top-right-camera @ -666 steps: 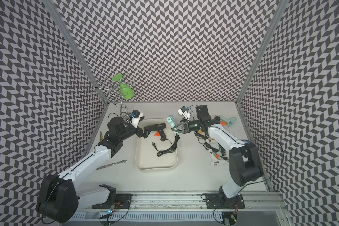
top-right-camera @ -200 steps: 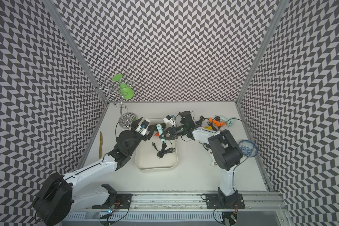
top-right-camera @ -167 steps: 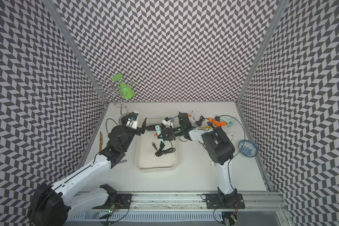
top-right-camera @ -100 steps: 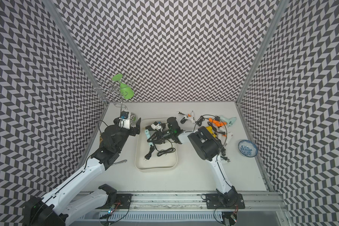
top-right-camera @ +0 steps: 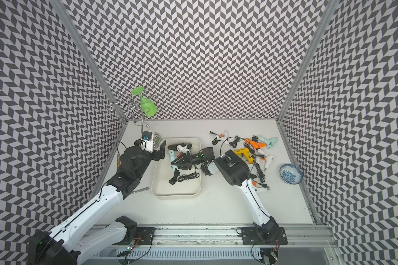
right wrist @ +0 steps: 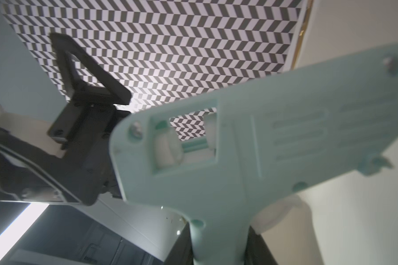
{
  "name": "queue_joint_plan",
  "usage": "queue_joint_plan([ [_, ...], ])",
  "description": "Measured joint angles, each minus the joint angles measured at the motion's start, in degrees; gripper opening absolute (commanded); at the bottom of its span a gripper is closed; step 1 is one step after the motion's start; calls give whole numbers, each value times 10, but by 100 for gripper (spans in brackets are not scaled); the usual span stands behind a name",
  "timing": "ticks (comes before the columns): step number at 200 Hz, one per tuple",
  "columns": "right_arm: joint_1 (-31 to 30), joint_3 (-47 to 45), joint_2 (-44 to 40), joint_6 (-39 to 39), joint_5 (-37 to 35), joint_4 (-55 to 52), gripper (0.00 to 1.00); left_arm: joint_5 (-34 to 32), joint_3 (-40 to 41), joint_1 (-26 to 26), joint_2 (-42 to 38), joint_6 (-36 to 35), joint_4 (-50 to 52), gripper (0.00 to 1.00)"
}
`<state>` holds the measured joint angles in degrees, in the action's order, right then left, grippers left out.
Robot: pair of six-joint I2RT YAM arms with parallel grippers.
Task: Put the hot melt glue gun into the storage box
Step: Place the hot melt adhesive gun in the storage box.
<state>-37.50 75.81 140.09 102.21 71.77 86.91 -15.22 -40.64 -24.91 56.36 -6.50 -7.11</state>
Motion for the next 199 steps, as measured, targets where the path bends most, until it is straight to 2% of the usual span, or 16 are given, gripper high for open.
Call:
queue_joint_plan([
  [12, 1, -12, -19, -63, 2, -75, 33, 1, 0, 4, 2, 0, 0, 91],
  [46, 1, 29, -66, -341, -17, -439, 36, 34, -9, 26, 19, 13, 25, 90],
  [84, 0, 76, -76, -521, -32, -678, 38, 88, -25, 55, 42, 42, 62, 90],
  [130, -15, 130, -76, -652, -93, -858, 44, 109, -25, 66, 44, 56, 77, 90],
  [162, -23, 169, -87, -742, -183, -987, 48, 111, -25, 72, 44, 62, 83, 90],
  [199, -42, 201, -133, -839, -316, -1085, 46, 112, -33, 83, 56, 70, 94, 90],
])
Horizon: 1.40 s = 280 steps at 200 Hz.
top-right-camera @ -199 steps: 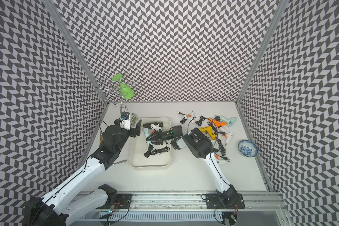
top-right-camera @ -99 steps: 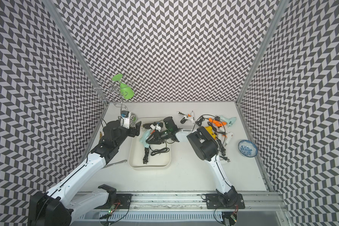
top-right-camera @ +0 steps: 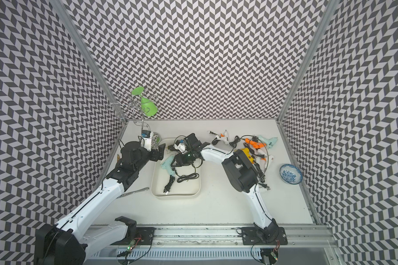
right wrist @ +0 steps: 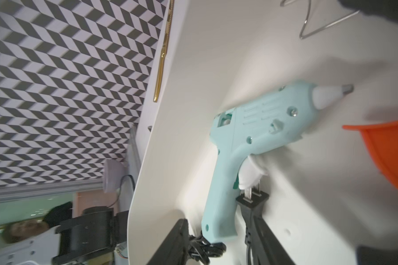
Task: Put the hot melt glue gun into the storage box
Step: Place the hot melt adhesive gun in the storage box, then move the storage box to the center of the board.
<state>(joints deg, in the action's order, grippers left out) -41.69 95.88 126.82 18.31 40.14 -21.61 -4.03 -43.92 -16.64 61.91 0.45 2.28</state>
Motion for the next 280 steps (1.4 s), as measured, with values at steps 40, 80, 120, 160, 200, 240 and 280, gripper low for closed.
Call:
queue_joint_plan([
  [40, -58, -40, -58, -90, -116, -33, 42, 24, -22, 45, 11, 39, 15, 90],
  [80, -101, -66, -63, -134, -176, -55, 36, 66, -31, 101, 19, 81, 27, 90],
  [120, -109, -61, -45, -140, -190, -36, 35, 91, -31, 108, 46, 104, 43, 89],
  [160, -111, -26, -13, -138, -187, -3, 43, 99, -31, 108, 67, 115, 70, 87],
  [200, -111, -27, -7, -143, -191, 17, 49, 99, -31, 108, 83, 118, 98, 86],
  [240, -81, -140, -112, -128, -241, 32, 53, 99, -35, 102, 116, 110, 120, 84],
  [280, 31, -178, -256, -122, -277, 27, 61, 98, -49, 80, 174, 102, 143, 80],
])
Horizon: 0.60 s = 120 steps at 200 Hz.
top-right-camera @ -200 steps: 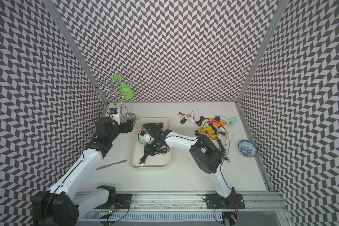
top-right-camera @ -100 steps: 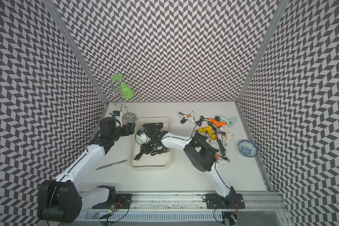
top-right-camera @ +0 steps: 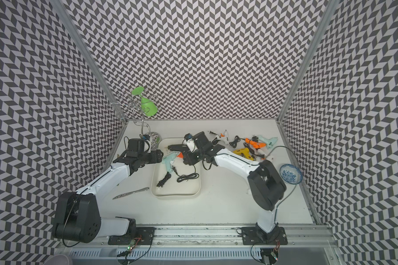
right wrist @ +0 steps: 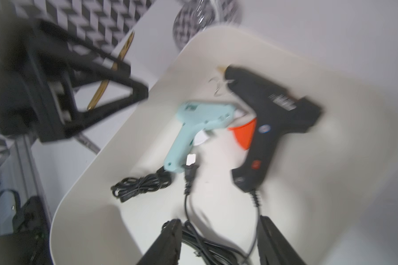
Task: Put the hot melt glue gun into the storage box
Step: Move the storage box to the center of the board.
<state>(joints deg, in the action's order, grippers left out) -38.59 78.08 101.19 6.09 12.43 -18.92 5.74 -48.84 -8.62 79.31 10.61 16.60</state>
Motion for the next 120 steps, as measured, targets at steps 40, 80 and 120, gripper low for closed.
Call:
queue_joint_plan([
  [40, 82, -2, -41, 0, -63, -25, 63, -4, -1, -21, 44, -5, 14, 69],
  [80, 163, -37, -40, 12, -79, -63, 63, -17, -19, -56, 90, -5, 16, 62],
  [120, 231, -49, -31, 48, -37, -67, 64, -20, -34, -82, 116, -5, 12, 60],
])
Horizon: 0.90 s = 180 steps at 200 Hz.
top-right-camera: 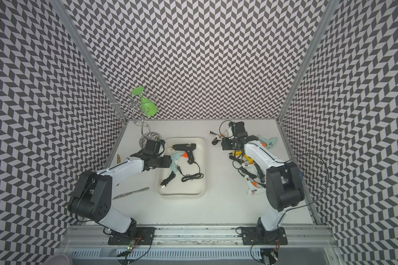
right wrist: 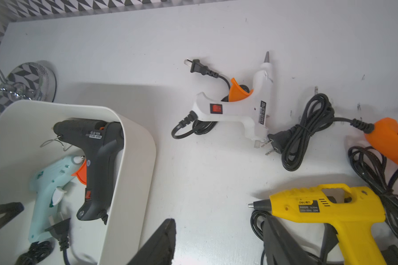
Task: Put the hot melt glue gun into the storage box
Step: Move the storage box to the center of the board, then pick up the hot melt adhesive gun from the center of the board.
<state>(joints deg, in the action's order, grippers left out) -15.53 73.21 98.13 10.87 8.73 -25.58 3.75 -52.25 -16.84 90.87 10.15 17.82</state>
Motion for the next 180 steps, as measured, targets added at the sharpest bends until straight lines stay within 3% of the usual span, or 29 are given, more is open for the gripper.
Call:
queue_joint_plan([
  [52, 19, -45, 5, 125, 145, 111, 67, -8, -22, -6, 0, 24, 5, 77],
  [62, 23, -77, 2, 178, 171, 165, 72, -14, -23, -6, -10, 31, 4, 80],
  [86, 30, -159, -5, 306, 216, 292, 74, -21, -30, -1, -45, 52, 7, 84],
  [139, 37, -223, 39, 545, 244, 571, 79, -20, -75, 19, -127, 80, -21, 89],
  [180, 42, -210, 107, 638, 235, 653, 80, -10, -76, 24, -132, 89, -27, 89],
])
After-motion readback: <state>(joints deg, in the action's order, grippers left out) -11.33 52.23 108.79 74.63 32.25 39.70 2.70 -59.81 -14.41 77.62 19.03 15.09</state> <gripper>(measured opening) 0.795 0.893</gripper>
